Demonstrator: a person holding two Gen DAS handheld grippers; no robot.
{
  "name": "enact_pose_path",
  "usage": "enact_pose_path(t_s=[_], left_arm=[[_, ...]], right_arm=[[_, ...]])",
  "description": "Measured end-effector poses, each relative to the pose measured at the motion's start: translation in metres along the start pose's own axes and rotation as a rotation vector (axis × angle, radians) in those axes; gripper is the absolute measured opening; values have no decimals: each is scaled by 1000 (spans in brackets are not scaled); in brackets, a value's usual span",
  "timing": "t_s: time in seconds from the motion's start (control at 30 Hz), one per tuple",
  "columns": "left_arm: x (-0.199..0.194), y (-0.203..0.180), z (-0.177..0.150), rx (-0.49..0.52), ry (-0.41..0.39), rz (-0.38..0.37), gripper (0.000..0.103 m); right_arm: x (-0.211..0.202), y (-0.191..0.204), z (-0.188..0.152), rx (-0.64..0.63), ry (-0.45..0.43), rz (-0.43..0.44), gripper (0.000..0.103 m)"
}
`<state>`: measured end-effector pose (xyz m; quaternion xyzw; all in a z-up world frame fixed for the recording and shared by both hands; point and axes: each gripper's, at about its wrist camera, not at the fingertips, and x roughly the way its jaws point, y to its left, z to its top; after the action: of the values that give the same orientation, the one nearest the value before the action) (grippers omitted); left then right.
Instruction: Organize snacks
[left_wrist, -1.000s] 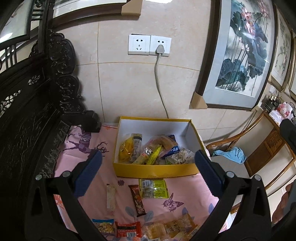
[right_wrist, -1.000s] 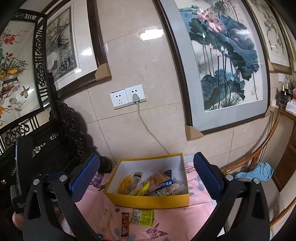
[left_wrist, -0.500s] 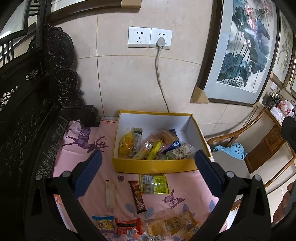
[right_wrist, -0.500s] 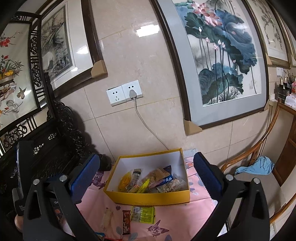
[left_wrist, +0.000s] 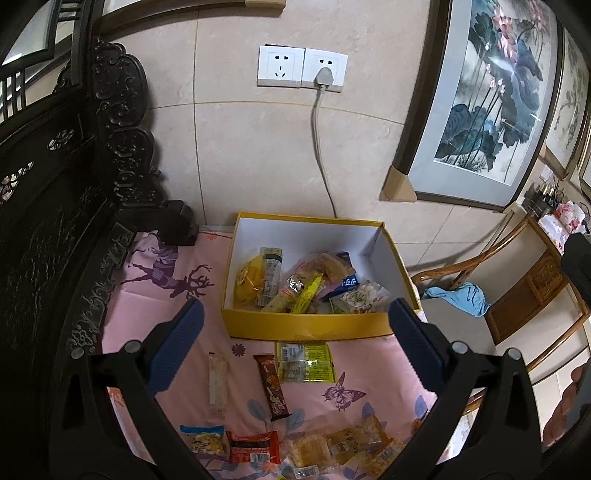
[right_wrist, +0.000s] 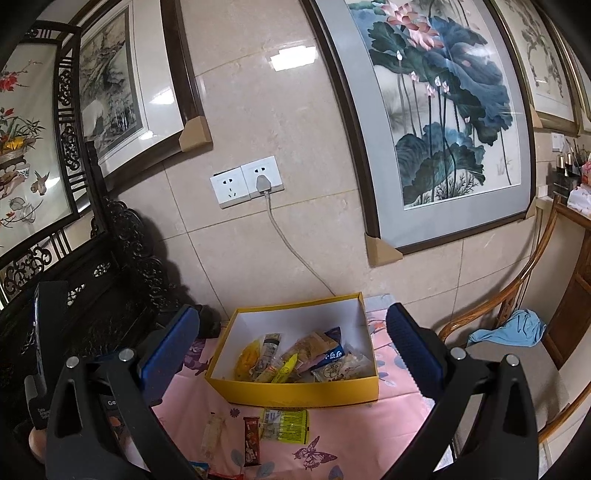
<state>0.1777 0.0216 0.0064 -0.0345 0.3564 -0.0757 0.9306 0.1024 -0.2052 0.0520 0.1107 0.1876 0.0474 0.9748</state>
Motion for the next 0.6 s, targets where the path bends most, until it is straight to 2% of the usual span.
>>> enact_pose_path(t_s=[0.3, 0.5, 0.6], left_arm=[[-4, -2, -1, 3, -15, 2, 101], [2, 0, -8, 9, -9, 49, 101], [1, 3, -27, 42, -77, 69, 101]], right_arm=[[-1, -4, 0, 14, 3, 3, 102], [3, -8, -4, 19, 15, -2, 102], [8, -14, -10, 10, 30, -13, 102]])
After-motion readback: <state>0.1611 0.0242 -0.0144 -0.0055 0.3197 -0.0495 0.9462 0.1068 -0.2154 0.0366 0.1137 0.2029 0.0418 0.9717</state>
